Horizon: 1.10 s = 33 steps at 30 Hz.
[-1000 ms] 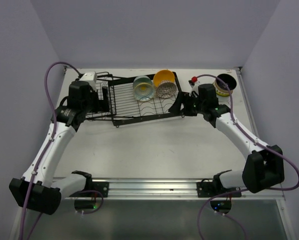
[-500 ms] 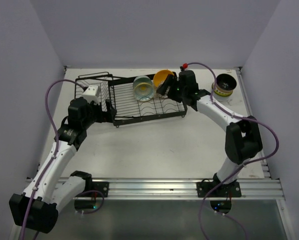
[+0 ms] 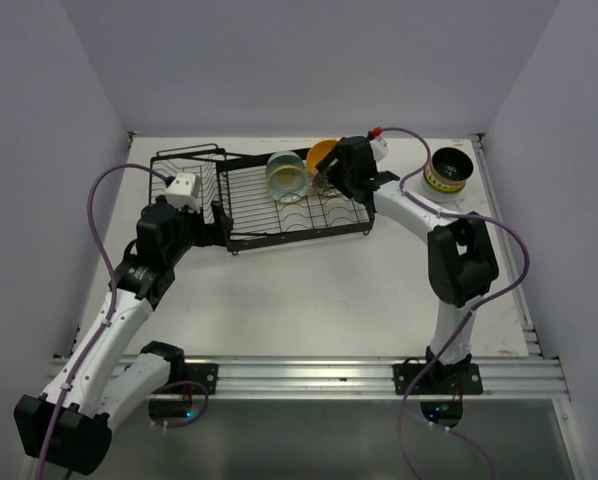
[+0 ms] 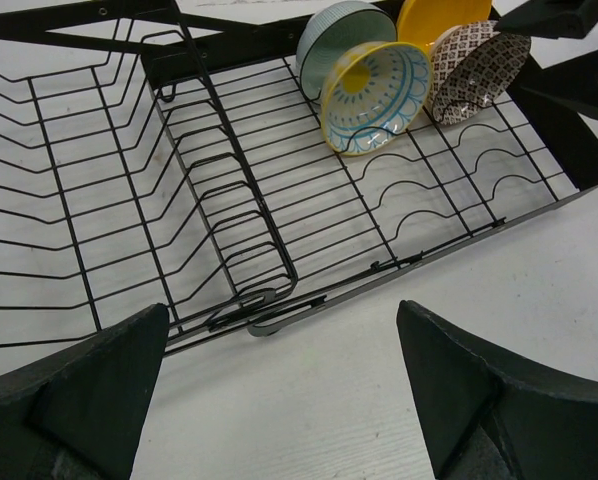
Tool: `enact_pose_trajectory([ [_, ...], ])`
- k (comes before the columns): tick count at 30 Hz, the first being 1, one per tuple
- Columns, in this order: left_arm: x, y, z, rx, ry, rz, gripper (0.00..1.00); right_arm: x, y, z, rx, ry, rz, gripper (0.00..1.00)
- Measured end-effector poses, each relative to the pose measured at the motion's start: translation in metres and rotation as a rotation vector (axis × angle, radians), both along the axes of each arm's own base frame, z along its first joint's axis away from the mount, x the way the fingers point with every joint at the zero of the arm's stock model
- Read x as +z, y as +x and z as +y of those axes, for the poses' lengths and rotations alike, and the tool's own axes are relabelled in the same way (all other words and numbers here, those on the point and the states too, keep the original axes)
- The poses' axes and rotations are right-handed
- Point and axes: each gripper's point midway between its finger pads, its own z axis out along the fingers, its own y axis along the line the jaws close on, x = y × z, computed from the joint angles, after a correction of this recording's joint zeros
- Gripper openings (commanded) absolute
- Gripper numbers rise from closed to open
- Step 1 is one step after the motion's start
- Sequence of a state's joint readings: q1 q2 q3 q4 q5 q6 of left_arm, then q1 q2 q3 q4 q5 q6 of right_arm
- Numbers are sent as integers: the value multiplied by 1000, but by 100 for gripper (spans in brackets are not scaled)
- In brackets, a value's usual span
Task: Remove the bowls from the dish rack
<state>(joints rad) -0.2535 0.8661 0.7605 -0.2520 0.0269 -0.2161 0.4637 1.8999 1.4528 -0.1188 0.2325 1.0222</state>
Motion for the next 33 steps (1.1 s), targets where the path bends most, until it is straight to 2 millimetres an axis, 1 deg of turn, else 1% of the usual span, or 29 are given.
enact_pose_trajectory([
  [4,-1,-3,-8,-13,16,-1,100,-4,19,-3,-68,11,-6,72],
  [8,0,-5,-13,-17,27,-9,100,-15,33,-4,-108,7,2,71],
  [11,0,-7,-16,-22,33,-12,100,-19,45,-3,-130,3,2,67],
  [14,0,-8,-19,-33,44,-15,100,-20,51,-3,-146,4,-3,61],
  [18,0,-9,-21,-39,54,-19,100,-22,56,-3,-166,7,0,50],
  [19,0,-9,-22,-41,55,-19,100,-23,56,-3,-170,7,1,44],
  [22,0,-10,-23,-45,56,-20,100,-26,56,-5,-184,8,8,38],
  [23,1,-10,-24,-45,57,-21,100,-26,56,-5,-187,8,10,32],
  [25,1,-10,-23,-45,59,-23,100,-26,56,-5,-196,17,9,24],
  [26,1,-10,-23,-44,59,-23,100,-25,57,-4,-200,29,6,19],
  [29,1,-10,-23,-46,62,-25,100,-26,55,5,-190,68,6,9],
  [30,1,-11,-23,-46,62,-25,100,-28,53,9,-188,75,8,3],
  [31,1,-11,-24,-48,62,-25,100,-30,52,11,-185,78,4,1],
  [33,0,-12,-25,-51,63,-24,100,-30,53,11,-193,92,-10,0],
])
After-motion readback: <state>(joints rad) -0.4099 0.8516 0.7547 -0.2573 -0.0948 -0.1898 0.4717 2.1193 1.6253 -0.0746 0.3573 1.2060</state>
